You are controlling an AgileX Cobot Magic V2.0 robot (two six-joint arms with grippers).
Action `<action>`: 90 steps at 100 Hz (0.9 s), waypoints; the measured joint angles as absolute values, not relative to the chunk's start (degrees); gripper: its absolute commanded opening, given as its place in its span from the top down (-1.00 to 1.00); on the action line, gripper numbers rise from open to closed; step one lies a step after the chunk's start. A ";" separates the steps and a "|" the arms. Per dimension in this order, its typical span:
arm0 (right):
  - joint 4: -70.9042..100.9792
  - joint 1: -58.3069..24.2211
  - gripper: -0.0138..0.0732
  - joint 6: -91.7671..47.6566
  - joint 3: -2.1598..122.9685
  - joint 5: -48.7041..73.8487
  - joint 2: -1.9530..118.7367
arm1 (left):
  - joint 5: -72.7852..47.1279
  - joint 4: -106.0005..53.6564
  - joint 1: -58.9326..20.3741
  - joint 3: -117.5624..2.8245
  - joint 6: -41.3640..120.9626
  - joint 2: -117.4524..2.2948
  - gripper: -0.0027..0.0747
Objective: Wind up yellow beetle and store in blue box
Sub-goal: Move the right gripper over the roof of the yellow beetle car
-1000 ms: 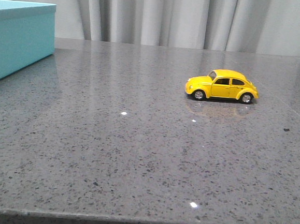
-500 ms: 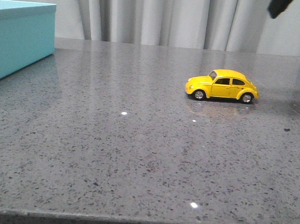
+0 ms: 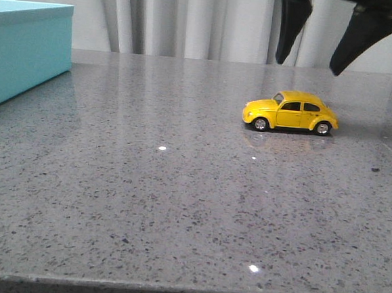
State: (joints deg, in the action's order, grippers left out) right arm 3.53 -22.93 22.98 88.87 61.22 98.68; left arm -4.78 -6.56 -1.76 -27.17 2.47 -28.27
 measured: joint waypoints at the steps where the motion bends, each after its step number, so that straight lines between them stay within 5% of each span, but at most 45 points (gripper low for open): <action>1: 3.53 -22.93 -0.46 23.14 89.10 61.46 98.86 | -4.78 -6.56 -1.76 -27.17 2.47 -28.27 -0.08; 90: 0.97 -23.02 -0.46 26.48 91.26 64.77 105.11 | -4.78 -6.65 -1.76 -27.17 2.47 -28.27 -0.08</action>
State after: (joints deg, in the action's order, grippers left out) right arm 0.97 -23.02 26.48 91.26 64.77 105.11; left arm -4.78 -6.65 -1.76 -27.17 2.47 -28.27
